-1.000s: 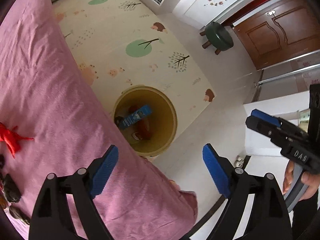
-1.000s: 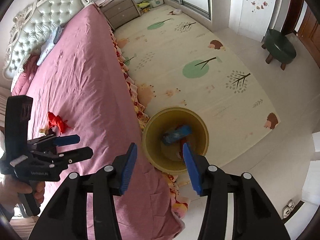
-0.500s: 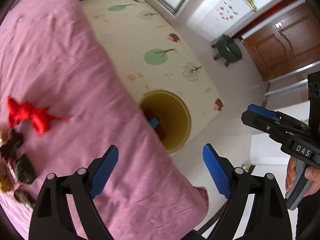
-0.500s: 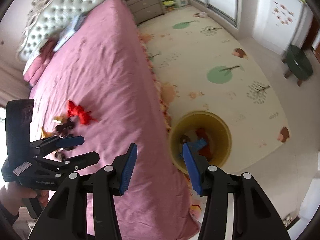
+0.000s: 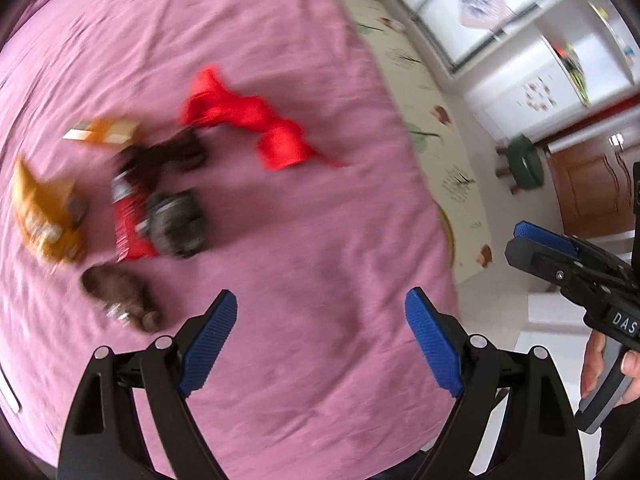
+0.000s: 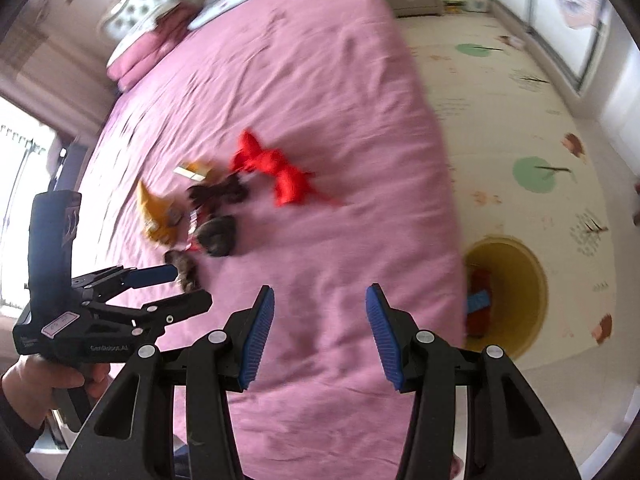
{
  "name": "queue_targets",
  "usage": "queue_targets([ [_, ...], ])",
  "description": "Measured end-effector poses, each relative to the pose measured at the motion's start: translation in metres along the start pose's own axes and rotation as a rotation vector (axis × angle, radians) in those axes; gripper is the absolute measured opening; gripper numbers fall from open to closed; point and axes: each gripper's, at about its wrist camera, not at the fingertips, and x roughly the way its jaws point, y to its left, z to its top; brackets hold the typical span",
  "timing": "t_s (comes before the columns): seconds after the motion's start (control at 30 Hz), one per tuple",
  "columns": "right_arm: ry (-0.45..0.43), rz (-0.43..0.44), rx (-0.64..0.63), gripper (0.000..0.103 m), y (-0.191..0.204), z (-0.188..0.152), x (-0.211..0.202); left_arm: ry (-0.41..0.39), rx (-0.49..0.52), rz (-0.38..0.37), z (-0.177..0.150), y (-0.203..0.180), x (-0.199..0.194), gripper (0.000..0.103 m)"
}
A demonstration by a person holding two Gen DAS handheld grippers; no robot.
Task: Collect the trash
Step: 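Return to the bed and grasp the brown sock with the left tool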
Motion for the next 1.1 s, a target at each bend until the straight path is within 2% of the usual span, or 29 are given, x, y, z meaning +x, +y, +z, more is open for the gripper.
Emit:
queue_targets([
  [0.23,0.068,0.035,-0.107,0.048,0.064,0.013,0.046,-0.025,-0.158,0.026,-0.017,0.079,-0.012,0.086],
  [0.5,0.133,0.061,-0.154,0.049,0.108,0.029,0.103,-0.025,-0.318,0.024,-0.027,0.148,-0.001,0.087],
  [0.7,0.177,0.052,-0.173,0.052,0.123,0.041,0.142,0.013,-0.391,0.026,-0.028,0.179,0.031,0.087],
  [1.1,0.235,0.047,-0.191,0.053,0.137,0.062,0.189,0.077,-0.462,-0.019,-0.022,0.199,0.076,0.087],
])
